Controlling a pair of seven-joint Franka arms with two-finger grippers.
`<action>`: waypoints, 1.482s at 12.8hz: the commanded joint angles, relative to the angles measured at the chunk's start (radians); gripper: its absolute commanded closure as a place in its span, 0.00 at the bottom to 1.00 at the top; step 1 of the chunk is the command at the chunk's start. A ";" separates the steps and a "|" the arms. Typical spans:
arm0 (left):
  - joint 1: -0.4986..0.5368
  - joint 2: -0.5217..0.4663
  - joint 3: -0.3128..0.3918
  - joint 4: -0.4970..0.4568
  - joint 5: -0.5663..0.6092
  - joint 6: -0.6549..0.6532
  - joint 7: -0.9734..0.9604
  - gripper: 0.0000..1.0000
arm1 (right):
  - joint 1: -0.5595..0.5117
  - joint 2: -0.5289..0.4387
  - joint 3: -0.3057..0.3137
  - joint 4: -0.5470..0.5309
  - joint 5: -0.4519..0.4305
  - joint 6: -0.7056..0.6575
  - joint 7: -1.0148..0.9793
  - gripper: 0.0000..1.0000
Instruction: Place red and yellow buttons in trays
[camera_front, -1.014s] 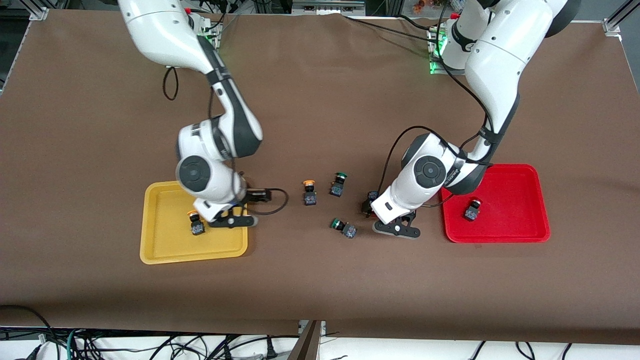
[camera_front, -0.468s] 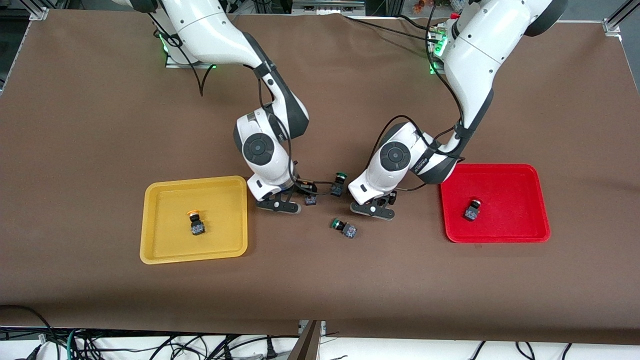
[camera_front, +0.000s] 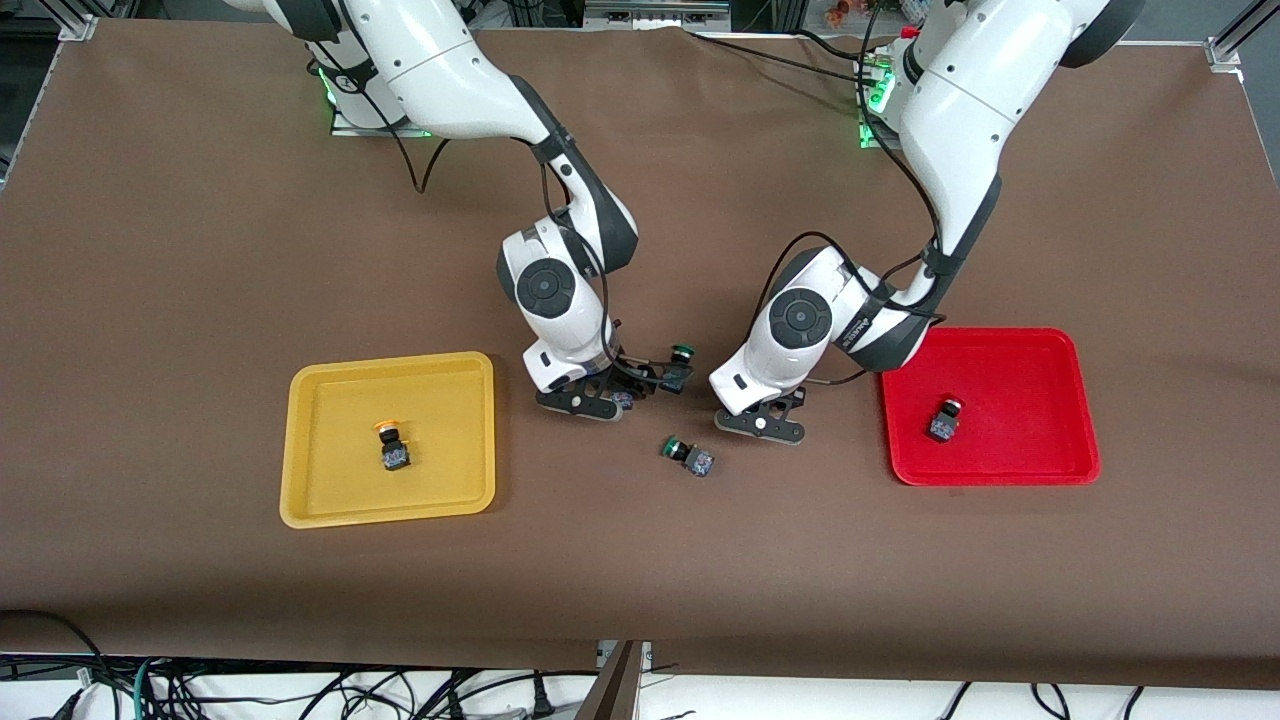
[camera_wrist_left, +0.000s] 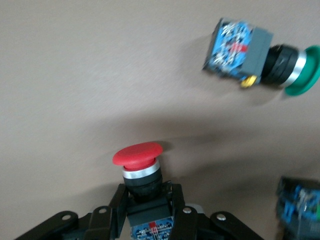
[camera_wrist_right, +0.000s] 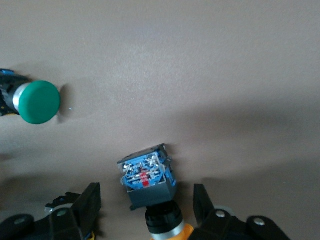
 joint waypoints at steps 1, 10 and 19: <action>0.007 -0.146 -0.003 -0.023 0.024 -0.215 -0.003 0.90 | 0.008 0.009 -0.005 0.011 0.006 0.014 -0.009 0.39; 0.278 -0.237 -0.002 -0.032 0.202 -0.571 0.660 0.88 | -0.154 -0.132 -0.086 0.012 -0.037 -0.340 -0.492 0.93; 0.553 -0.198 -0.014 -0.219 0.202 -0.156 0.834 0.01 | -0.222 -0.150 -0.208 -0.029 0.018 -0.403 -0.795 0.00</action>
